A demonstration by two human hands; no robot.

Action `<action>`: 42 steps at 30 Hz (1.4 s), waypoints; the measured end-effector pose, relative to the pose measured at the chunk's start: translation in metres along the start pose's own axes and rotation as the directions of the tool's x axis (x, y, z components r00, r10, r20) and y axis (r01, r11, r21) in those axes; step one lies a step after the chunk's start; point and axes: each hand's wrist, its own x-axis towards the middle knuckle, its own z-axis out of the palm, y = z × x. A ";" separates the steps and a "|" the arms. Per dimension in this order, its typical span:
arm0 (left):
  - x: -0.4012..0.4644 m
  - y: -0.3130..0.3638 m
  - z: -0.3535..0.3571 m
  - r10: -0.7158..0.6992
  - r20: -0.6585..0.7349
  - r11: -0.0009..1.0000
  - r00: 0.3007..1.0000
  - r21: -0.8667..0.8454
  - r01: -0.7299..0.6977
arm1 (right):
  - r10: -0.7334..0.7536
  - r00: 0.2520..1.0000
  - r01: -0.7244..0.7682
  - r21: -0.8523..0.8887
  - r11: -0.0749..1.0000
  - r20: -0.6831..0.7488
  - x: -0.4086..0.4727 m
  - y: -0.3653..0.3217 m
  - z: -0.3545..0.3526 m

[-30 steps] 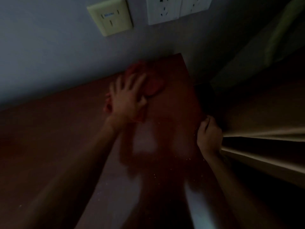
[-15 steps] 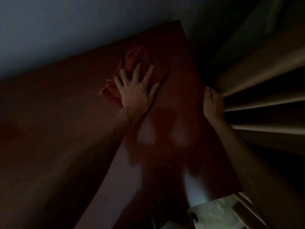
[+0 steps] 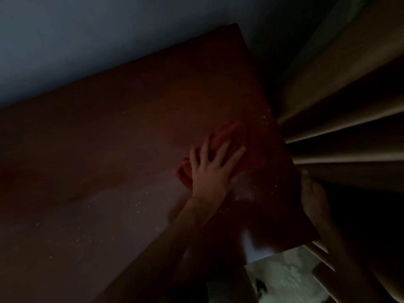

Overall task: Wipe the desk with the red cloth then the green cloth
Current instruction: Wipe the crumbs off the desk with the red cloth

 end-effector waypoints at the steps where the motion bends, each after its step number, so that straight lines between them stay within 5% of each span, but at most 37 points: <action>1: 0.010 -0.012 -0.004 -0.089 -0.022 0.996 0.996 0.004 0.089 | 0.004 1.000 -0.005 -0.027 1.000 -0.021 -0.002 0.003 0.002; 6: 0.102 -0.071 -0.037 -0.383 -0.004 0.920 0.924 -0.087 0.381 | -0.242 0.918 0.164 -0.255 0.953 -0.313 0.000 0.011 0.022; 12: 0.186 -0.053 -0.045 -0.444 -0.021 0.895 0.896 -0.057 0.442 | -0.467 0.768 0.287 -0.416 0.863 -0.439 0.002 0.013 0.025; 18: 0.165 0.020 -0.026 -0.062 0.003 0.996 0.998 0.058 0.062 | -0.535 0.716 0.357 -0.423 0.833 -0.449 0.001 0.012 0.024; 22: 0.085 0.073 -0.003 0.227 0.083 0.970 0.970 0.074 -0.234 | -0.462 0.747 0.348 -0.311 0.884 -0.478 -0.001 0.012 0.025; 30: -0.025 0.088 0.027 0.309 0.042 0.948 0.950 0.059 -0.311 | -0.412 0.744 0.389 -0.160 0.907 -0.527 -0.007 0.012 0.019; 36: 0.036 0.031 -0.002 -0.046 -0.050 0.999 0.998 -0.016 0.045 | -0.325 0.868 0.309 -0.104 0.945 -0.377 0.003 0.019 0.017; 42: 0.121 -0.005 -0.035 -0.379 0.070 0.920 0.923 -0.079 0.384 | -0.220 0.958 0.230 0.033 0.973 -0.185 0.007 0.018 0.009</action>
